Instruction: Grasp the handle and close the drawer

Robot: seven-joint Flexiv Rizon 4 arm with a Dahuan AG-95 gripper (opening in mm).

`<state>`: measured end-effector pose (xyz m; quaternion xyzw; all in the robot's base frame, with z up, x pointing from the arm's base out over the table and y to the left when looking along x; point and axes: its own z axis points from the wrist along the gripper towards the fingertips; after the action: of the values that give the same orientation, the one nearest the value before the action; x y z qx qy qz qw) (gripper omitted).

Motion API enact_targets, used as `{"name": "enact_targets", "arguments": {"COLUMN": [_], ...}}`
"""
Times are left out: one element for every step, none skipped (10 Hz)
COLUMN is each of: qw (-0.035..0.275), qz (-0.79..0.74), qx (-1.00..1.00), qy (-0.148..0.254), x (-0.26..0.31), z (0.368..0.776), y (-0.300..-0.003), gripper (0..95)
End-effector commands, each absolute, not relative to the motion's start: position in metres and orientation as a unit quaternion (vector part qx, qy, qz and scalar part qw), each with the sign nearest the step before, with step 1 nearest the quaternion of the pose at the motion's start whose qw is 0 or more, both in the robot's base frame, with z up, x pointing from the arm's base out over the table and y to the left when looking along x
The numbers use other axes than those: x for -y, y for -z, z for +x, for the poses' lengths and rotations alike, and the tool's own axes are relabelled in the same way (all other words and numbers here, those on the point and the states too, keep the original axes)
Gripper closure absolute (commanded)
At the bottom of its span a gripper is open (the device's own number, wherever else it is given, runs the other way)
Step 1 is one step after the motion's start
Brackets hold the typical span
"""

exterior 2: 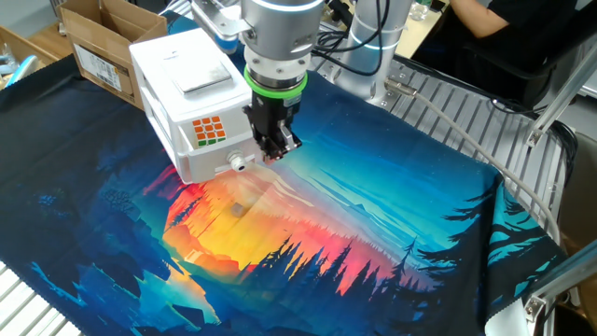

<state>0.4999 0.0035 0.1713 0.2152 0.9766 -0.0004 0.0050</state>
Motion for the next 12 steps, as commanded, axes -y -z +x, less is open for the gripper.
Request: {"name": "enact_targets", "arguments": {"qw": [0.005,0.004,0.003,0.003,0.003,0.003,0.003,0.003,0.002,-0.002,-0.002,0.001], "qz": [0.229,0.241,0.250,0.262,0.289,0.327,0.350,0.375,0.405,0.451,0.490,0.500], "qx": [-0.973,-0.970,-0.968,-0.965,-0.957,-0.945,-0.937,-0.927,-0.914,-0.893,-0.872,-0.866], "qy": [0.005,0.007,0.007,0.007,0.005,0.004,0.005,0.004,0.001,0.003,0.003,0.005], "x": [-0.0100,-0.0162,-0.0186,-0.0195,-0.0198,-0.0198,-0.0197,-0.0197,-0.0197,-0.0198,-0.0196,-0.0196], "z": [0.4974,0.4957,0.4949,0.4947,0.4948,0.4949,0.4950,0.4952,0.4952,0.4953,0.4954,0.4955], "y": [-0.1753,-0.1786,-0.1800,-0.1806,-0.1808,-0.1809,-0.1809,-0.1810,-0.1810,-0.1809,-0.1808,-0.1809], "gripper": [95.0,95.0,95.0,95.0,95.0,95.0,95.0,95.0,95.0,95.0,95.0,95.0]}}
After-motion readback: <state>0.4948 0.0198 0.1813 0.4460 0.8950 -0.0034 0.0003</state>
